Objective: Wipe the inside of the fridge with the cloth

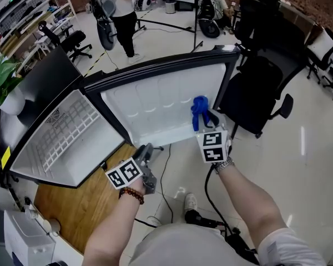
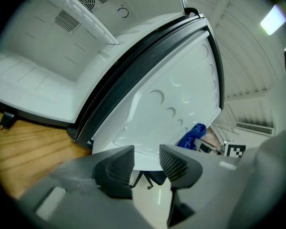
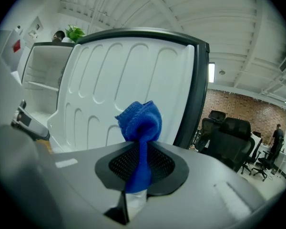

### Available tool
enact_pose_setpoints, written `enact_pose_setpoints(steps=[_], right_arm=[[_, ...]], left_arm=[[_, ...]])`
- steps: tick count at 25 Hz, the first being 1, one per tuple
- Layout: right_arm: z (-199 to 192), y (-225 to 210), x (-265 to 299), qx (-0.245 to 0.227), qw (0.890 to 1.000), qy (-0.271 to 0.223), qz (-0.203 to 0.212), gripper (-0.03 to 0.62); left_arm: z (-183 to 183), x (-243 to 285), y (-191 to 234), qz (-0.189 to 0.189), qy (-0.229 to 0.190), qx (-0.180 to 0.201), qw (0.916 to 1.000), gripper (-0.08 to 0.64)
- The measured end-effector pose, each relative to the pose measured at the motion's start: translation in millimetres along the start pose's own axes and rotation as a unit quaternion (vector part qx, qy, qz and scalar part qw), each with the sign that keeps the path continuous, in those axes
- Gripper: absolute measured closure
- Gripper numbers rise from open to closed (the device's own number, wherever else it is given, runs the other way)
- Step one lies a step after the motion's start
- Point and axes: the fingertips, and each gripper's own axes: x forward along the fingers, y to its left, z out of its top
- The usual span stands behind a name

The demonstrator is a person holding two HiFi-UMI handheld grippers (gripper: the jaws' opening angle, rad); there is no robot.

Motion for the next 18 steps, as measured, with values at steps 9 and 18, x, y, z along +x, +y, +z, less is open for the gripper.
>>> enact_pose_setpoints(steps=[9, 18], right_arm=[[-3, -19, -9, 0.0, 1.0, 0.002, -0.012, 0.543], [13, 6, -24, -0.002, 1.0, -0.024, 0.017, 0.543]], left_arm=[[2, 5, 0, -0.02, -0.018, -0.061, 0.9978, 0.382], [-6, -1, 6, -0.015, -0.016, -0.07, 0.9973, 0.382]])
